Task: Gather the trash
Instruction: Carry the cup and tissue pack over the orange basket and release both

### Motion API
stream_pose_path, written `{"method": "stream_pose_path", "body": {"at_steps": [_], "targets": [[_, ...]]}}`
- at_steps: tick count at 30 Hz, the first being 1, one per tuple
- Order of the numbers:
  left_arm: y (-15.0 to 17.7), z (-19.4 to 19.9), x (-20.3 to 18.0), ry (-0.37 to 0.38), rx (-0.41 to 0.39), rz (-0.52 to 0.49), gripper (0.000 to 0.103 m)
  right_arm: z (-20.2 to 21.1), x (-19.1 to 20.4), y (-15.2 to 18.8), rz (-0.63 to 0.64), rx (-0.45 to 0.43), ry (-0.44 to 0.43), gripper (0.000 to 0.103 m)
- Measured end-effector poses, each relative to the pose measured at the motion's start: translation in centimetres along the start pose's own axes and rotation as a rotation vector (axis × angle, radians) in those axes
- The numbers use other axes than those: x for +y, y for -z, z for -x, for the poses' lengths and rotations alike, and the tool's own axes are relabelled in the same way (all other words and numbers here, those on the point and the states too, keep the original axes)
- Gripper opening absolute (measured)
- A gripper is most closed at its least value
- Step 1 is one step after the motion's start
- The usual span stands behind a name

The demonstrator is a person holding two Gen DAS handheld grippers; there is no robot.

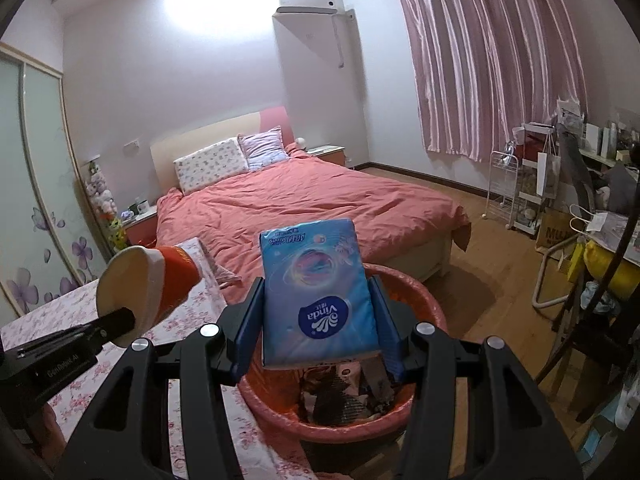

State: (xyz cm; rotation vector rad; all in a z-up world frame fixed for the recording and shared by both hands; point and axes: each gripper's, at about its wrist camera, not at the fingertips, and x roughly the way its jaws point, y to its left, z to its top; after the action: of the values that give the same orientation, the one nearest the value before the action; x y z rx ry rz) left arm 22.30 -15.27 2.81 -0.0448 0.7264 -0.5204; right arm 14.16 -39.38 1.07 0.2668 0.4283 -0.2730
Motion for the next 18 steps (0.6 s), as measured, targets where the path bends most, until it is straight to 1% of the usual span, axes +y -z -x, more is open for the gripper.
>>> {"method": "stream_pose_path", "body": {"at_steps": [10,18], "targets": [[-0.1,-3.3,-2.5,0.054,0.04,-0.023,0.005,-0.8,-2.3,0.1,-0.067,0.0,0.0,0.051],[-0.4,-6.8,-3.7,0.067,0.072,-0.029,0.005,-2.3,-4.2,-0.1,-0.117,0.006,-0.021,0.052]]}}
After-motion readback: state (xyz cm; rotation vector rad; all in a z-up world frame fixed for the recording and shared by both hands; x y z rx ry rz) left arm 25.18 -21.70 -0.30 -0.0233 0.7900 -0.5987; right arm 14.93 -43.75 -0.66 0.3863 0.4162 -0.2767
